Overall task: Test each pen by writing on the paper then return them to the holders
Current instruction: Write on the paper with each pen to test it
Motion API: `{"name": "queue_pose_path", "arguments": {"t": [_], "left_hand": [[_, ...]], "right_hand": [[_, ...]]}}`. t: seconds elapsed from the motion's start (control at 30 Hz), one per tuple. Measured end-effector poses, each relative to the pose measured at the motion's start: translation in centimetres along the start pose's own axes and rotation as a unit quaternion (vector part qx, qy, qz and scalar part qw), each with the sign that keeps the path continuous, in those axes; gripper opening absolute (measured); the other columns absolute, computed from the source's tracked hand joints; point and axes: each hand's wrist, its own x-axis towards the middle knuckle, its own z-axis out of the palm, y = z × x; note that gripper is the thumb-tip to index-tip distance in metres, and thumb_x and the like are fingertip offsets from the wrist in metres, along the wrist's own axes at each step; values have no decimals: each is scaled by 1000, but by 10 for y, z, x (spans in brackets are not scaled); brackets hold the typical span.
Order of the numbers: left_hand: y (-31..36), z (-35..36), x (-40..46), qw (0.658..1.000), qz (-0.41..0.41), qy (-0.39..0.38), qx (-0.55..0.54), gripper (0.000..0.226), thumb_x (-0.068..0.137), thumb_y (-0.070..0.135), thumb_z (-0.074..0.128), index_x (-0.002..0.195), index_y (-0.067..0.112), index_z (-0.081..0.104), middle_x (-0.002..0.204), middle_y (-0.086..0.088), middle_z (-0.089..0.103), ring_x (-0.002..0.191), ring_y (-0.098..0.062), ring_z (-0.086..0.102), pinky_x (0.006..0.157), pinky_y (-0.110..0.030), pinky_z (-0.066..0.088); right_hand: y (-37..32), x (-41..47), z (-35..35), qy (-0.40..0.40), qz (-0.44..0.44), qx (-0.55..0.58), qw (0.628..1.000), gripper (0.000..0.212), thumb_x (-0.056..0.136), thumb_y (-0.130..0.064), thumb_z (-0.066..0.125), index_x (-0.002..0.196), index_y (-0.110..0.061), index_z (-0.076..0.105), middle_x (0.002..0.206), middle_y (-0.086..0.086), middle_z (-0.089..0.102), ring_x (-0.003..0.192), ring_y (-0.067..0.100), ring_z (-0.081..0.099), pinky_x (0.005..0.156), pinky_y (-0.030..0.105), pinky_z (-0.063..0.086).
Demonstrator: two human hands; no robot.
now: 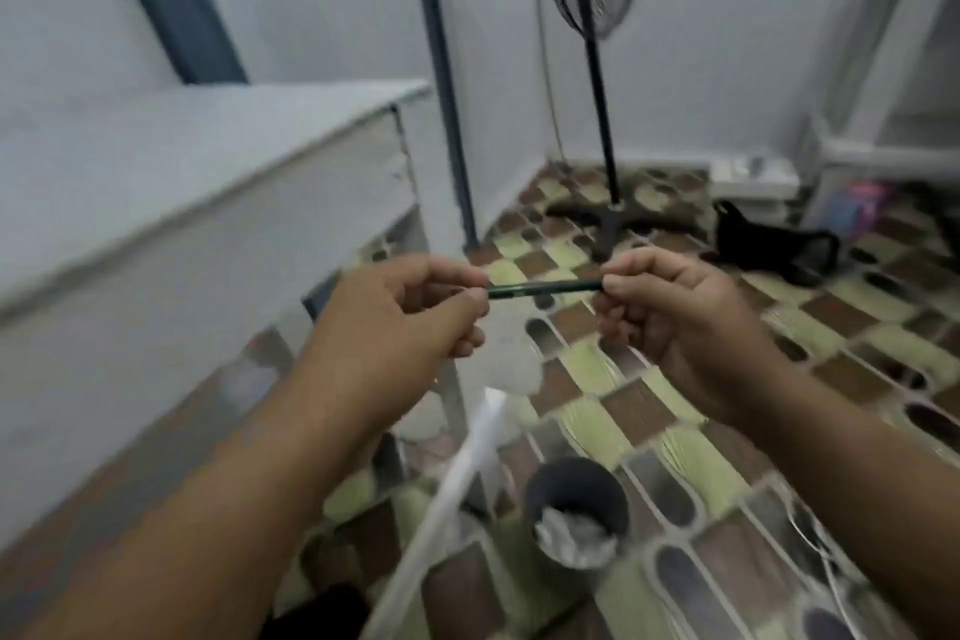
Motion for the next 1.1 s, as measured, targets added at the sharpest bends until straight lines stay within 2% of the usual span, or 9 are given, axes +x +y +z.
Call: {"name": "queue_pose_path", "arguments": {"t": [0.13,0.27,0.43,0.5,0.6,0.73,0.83,0.97,1.1], "left_hand": [[-89,67,16,989,-132,-27,-68,8,94,10,69,100,14,73,80,-5,77,70,-16,73,65,-22,57],[-168,100,23,955,-277,-59,-91,18,98,10,64,113,16,71,93,-4,78,86,-20,76,80,-31,62],[-232,106,25,890,-395,-195,-116,58,101,25,60,153,34,37,143,7,54,127,-19,57,105,-41,50],[-248,102,29,886,-407,-196,-102,59,101,26,58,154,38,34,142,10,50,135,-19,50,105,-39,47],[-267,95,35,891,-415,-166,-80,50,102,25,58,149,35,44,137,8,55,130,-19,53,88,-30,51],[-281,89,38,897,-414,-143,-61,42,102,27,58,143,33,52,135,4,61,121,-15,59,93,-34,53],[-284,87,37,900,-410,-142,-50,40,101,29,60,140,33,55,130,5,63,115,-13,61,91,-34,53],[-276,80,33,911,-385,-146,-25,32,100,29,60,132,33,61,123,8,66,109,-10,63,80,-28,53],[-252,62,30,941,-314,-124,26,16,98,30,63,111,38,69,111,10,71,106,-10,65,87,-34,55]], "right_hand": [[77,-17,-67,101,80,-25,991,16,74,-3,66,90,-1,62,67,14,66,55,19,59,50,21,48],[156,-33,-106,159,169,-68,970,8,88,6,63,93,0,65,75,17,69,63,25,63,55,25,53],[237,-33,-123,232,244,-107,936,7,91,5,63,93,0,65,74,14,71,64,24,64,57,28,54],[265,-30,-126,257,261,-157,917,6,90,3,65,93,-2,66,73,10,71,64,21,64,59,29,55],[305,-22,-131,260,285,-253,887,7,91,-3,68,97,-6,66,79,10,72,69,20,69,65,32,59],[349,-23,-139,154,347,-323,867,24,93,-19,69,115,-24,61,91,0,73,86,29,72,80,50,59],[365,-32,-141,99,377,-365,846,33,94,-23,68,123,-33,56,103,3,73,87,31,71,82,52,59],[352,-41,-133,89,341,-389,851,16,94,-24,66,107,-33,64,95,0,72,80,24,71,76,53,58],[304,-31,-104,78,254,-389,882,14,94,-21,67,96,-34,68,88,-2,73,80,13,70,78,45,59]]}}
